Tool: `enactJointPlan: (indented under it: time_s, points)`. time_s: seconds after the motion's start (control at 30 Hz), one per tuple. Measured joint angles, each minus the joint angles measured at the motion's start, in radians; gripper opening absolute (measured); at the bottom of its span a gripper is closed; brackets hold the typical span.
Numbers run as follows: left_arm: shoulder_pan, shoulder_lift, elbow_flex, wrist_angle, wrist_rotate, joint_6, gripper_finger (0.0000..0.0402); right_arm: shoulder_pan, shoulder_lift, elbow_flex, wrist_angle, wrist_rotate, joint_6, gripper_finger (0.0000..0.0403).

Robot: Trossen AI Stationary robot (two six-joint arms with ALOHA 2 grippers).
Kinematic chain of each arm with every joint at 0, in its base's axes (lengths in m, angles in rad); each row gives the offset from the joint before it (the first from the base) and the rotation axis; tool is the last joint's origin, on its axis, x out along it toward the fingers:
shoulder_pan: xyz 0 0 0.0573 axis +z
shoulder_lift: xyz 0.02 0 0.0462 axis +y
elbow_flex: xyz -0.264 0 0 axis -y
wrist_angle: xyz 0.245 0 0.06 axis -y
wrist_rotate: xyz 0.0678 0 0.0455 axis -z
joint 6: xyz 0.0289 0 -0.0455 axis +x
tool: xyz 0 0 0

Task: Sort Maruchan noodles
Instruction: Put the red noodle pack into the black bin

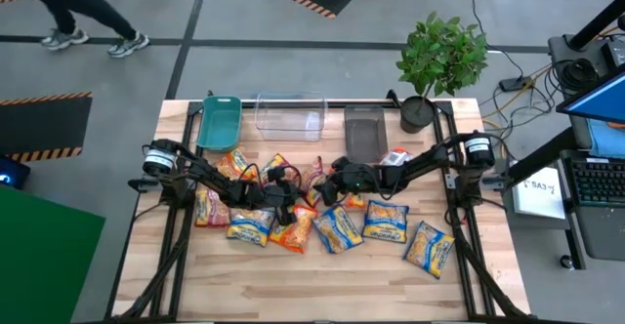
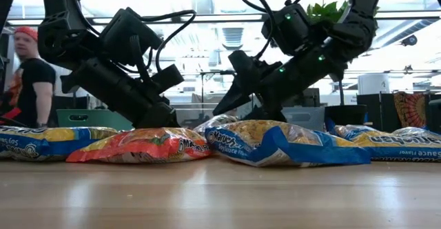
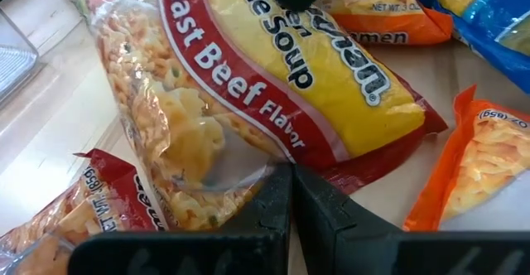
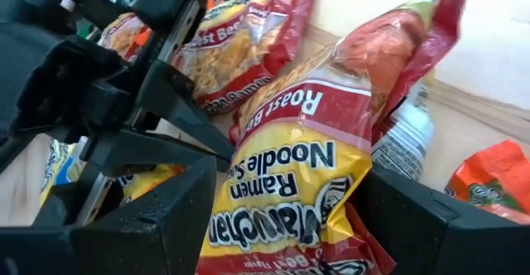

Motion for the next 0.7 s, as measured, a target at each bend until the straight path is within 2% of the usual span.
enactJointPlan:
  time_s: [0.13,0.2,0.53,0.63,0.7]
  points:
    - [0.000,0.000,0.000,0.000,0.000,-0.001,0.0000,0.000,0.009,0.027,-0.035,-0.002,-0.019,0.0258]
    - [0.000,0.000,0.000,0.000,0.000,-0.002,0.0000,0.000,0.009,0.039,-0.058,-0.002,-0.029,0.0242]
    - [-0.001,-0.002,0.000,0.001,0.000,-0.002,0.0000,0.000,0.006,0.058,-0.072,-0.029,-0.056,0.0061]
    - [-0.001,-0.007,0.000,0.000,0.000,-0.002,0.0000,0.003,-0.002,0.058,-0.072,-0.033,-0.062,0.0021]
    - [-0.002,-0.009,-0.001,0.000,0.003,-0.002,0.0000,0.005,-0.011,0.058,-0.074,-0.043,-0.067,0.0013]
